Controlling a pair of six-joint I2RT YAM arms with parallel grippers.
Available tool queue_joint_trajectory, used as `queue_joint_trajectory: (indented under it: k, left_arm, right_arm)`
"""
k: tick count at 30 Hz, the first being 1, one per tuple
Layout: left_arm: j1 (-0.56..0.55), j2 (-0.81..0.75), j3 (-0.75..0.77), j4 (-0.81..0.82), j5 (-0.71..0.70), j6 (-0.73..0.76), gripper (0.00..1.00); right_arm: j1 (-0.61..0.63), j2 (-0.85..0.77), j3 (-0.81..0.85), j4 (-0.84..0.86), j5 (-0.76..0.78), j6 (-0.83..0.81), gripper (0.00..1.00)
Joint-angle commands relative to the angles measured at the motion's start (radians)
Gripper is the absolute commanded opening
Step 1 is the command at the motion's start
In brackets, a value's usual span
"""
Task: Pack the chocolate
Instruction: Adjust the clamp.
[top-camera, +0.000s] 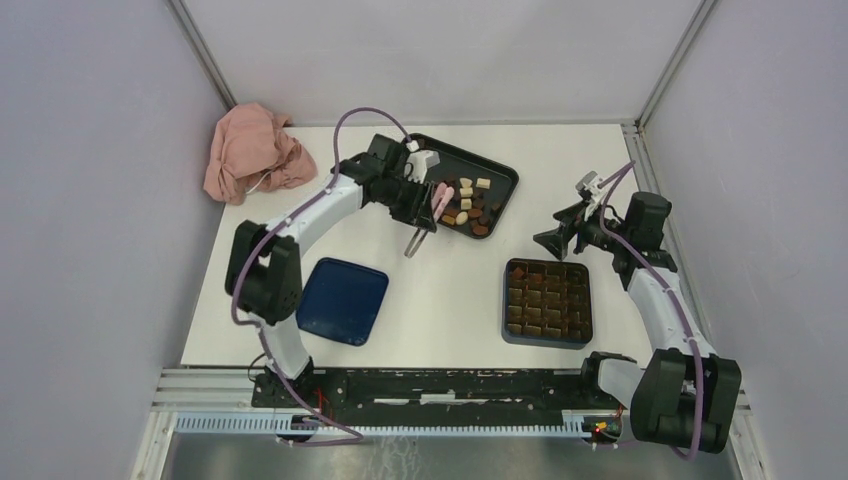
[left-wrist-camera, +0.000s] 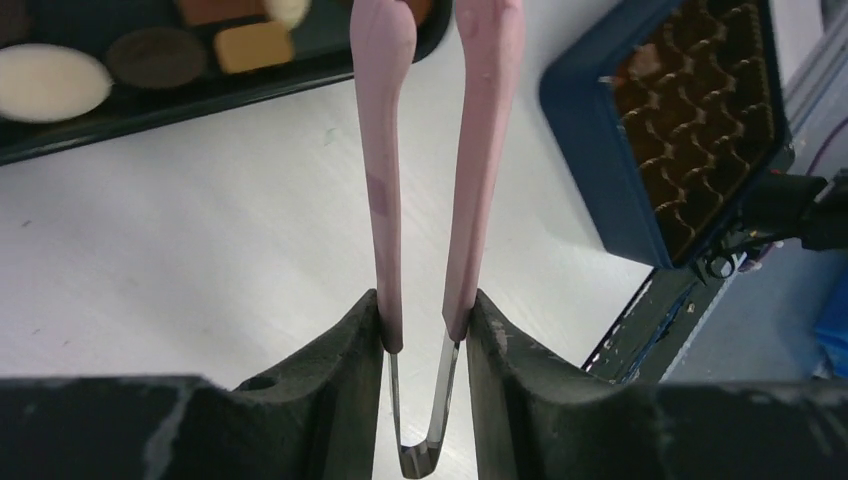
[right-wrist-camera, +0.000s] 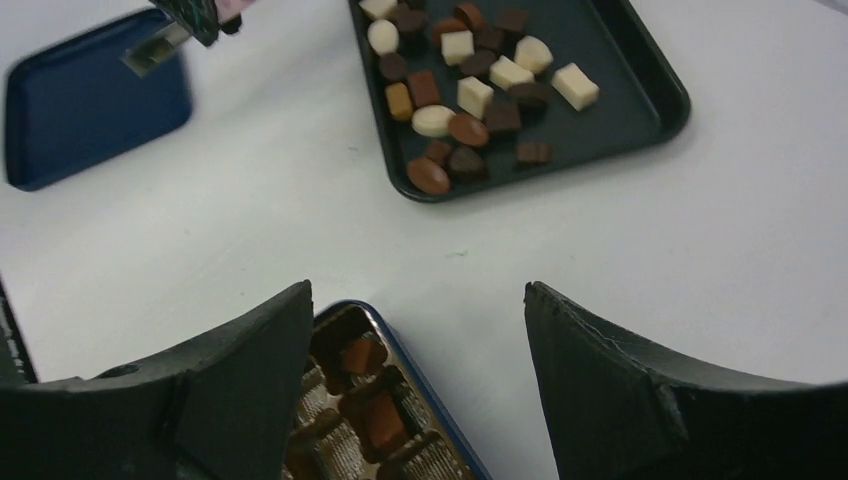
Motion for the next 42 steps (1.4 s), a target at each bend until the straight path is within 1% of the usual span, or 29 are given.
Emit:
queue_joint_trajectory:
  k: [1,3,4,7,10,12,13,15,17,19,23,26,30,38,41,42]
  left_arm:
    - [-0.115,-0.199,-0.163,0.374,0.032,-0.053,0.41]
    - [-0.175,-0.237,-0.210,0.456,-0.031,-0.085,0.41]
    - [-0.242,-0.259,-0.239,0.539,-0.114,-0.117,0.41]
    - [-0.303,-0.273,-0.267,0.647,-0.194,-0.164,0.40]
    - [-0.357,-0.264,-0.258,0.693,-0.275,-0.176,0.40]
    - [-0.382,-0.258,-0.254,0.702,-0.304,-0.188,0.40]
    - [-0.392,-0.257,-0.256,0.729,-0.316,-0.192,0.40]
    - [-0.406,-0.259,-0.260,0.744,-0.331,-0.202,0.40]
    - [-0.414,-0.268,-0.269,0.754,-0.342,-0.211,0.40]
    - [-0.419,-0.272,-0.278,0.760,-0.344,-0.218,0.40]
    - [-0.434,-0.270,-0.276,0.767,-0.359,-0.225,0.40]
    - [-0.440,-0.263,-0.271,0.769,-0.373,-0.231,0.41]
    - [-0.444,-0.252,-0.269,0.772,-0.372,-0.242,0.41]
    - [-0.452,-0.231,-0.270,0.788,-0.358,-0.251,0.41]
    - [-0.453,-0.235,-0.292,0.826,-0.350,-0.262,0.42]
    - [-0.452,-0.238,-0.305,0.856,-0.344,-0.267,0.43]
  right_arm:
    - [0.001,-0.020,-0.073,0.264,-0.232,0.214,0.83]
    - [0.016,-0.021,-0.077,0.353,-0.226,0.329,0.83]
    - [0.061,-0.013,-0.039,0.387,-0.202,0.446,0.83]
    - [0.134,0.005,0.045,0.377,-0.161,0.557,0.83]
    - [0.223,0.030,0.118,0.310,-0.061,0.646,0.84]
    - [0.277,0.037,0.139,0.274,0.046,0.731,0.84]
    - [0.302,0.037,0.148,0.243,0.125,0.767,0.84]
    - [0.328,0.032,0.160,0.172,0.273,0.820,0.84]
    - [0.330,0.030,0.165,0.125,0.359,0.843,0.83]
    - [0.330,0.034,0.138,0.157,0.340,0.893,0.82]
    - [0.347,0.051,0.080,0.260,0.286,1.010,0.75]
    - [0.368,0.061,0.081,0.295,0.278,1.027,0.70]
    - [0.390,0.069,0.089,0.307,0.307,1.024,0.68]
    - [0.389,0.092,0.093,0.335,0.324,1.058,0.42]
    - [0.390,0.095,0.086,0.344,0.316,1.092,0.31]
    - [0.389,0.096,0.077,0.354,0.309,1.113,0.29]
